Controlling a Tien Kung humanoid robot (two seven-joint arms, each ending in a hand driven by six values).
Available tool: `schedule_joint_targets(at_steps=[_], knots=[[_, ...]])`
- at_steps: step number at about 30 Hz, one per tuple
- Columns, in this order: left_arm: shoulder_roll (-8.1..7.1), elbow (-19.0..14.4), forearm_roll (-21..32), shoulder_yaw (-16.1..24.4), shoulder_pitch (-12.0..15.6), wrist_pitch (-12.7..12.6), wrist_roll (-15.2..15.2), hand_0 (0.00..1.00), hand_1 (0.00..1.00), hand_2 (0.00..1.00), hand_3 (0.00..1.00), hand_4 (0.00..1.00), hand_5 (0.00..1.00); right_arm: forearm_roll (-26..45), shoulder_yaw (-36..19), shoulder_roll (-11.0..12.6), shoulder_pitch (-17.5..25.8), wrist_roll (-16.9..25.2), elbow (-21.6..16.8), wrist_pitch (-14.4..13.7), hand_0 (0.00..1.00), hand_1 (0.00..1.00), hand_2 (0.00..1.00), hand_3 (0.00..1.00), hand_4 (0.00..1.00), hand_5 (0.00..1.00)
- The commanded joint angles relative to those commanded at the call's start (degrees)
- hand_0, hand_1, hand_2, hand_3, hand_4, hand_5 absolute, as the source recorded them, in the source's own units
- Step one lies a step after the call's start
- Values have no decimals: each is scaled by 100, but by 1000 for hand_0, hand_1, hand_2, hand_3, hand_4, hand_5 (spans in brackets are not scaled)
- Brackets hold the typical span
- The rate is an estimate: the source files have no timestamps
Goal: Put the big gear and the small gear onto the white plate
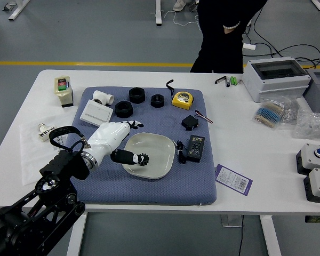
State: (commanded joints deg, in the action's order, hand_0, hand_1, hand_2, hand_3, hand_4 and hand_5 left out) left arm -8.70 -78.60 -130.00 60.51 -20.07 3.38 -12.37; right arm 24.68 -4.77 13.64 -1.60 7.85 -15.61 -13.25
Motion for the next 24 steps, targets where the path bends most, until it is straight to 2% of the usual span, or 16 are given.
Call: schedule_joint_targets(at_steps=[2, 3, 5, 6, 8, 9, 11, 20, 21, 24], knots=[[-43, 30, 0, 47, 4, 17, -4, 469, 653, 782, 808, 998, 395, 1, -1, 0, 1, 0, 1, 0, 607, 625, 725, 539, 730, 698], [-132, 98, 0, 158, 22, 61, -21, 469, 652, 747, 775, 998, 296, 3, -6, 0, 3, 0, 1, 0, 605, 624, 725, 539, 730, 697], [-167, 124, 0, 204, 29, 78, -27, 469, 652, 747, 775, 998, 296, 4, -8, 0, 4, 0, 2, 0, 605, 624, 725, 539, 730, 697], [-252, 224, 0, 305, 20, 143, -60, 469, 652, 747, 775, 998, 296, 6, -7, 0, 7, 0, 2, 1, 605, 624, 725, 539, 730, 697], [-312, 307, 0, 380, 9, 185, -81, 469, 652, 747, 775, 998, 296, 8, -7, 0, 8, 0, 2, 1, 605, 624, 725, 539, 730, 697], [-375, 373, 0, 397, -20, 215, -91, 479, 652, 744, 763, 998, 244, 14, 2, -1, 6, -1, 1, 0, 607, 625, 726, 539, 730, 698], [-474, 504, 0, 424, -79, 249, -101, 479, 652, 744, 763, 998, 244, 23, 16, -1, 3, -3, -1, 1, 607, 625, 726, 539, 730, 698], [-555, 924, 0, 555, -194, 253, -85, 482, 654, 741, 766, 998, 254, 40, 36, -5, -3, -7, -3, -3, 608, 625, 726, 539, 730, 698], [-552, 964, 0, 552, -201, 254, -79, 474, 644, 722, 716, 998, 249, 41, 38, -4, -3, -8, -3, -3, 606, 625, 725, 539, 730, 698], [-545, 1016, 0, 530, -202, 255, -63, 474, 644, 722, 716, 998, 249, 38, 38, -3, -4, -9, -4, -2, 606, 625, 725, 539, 730, 698]])
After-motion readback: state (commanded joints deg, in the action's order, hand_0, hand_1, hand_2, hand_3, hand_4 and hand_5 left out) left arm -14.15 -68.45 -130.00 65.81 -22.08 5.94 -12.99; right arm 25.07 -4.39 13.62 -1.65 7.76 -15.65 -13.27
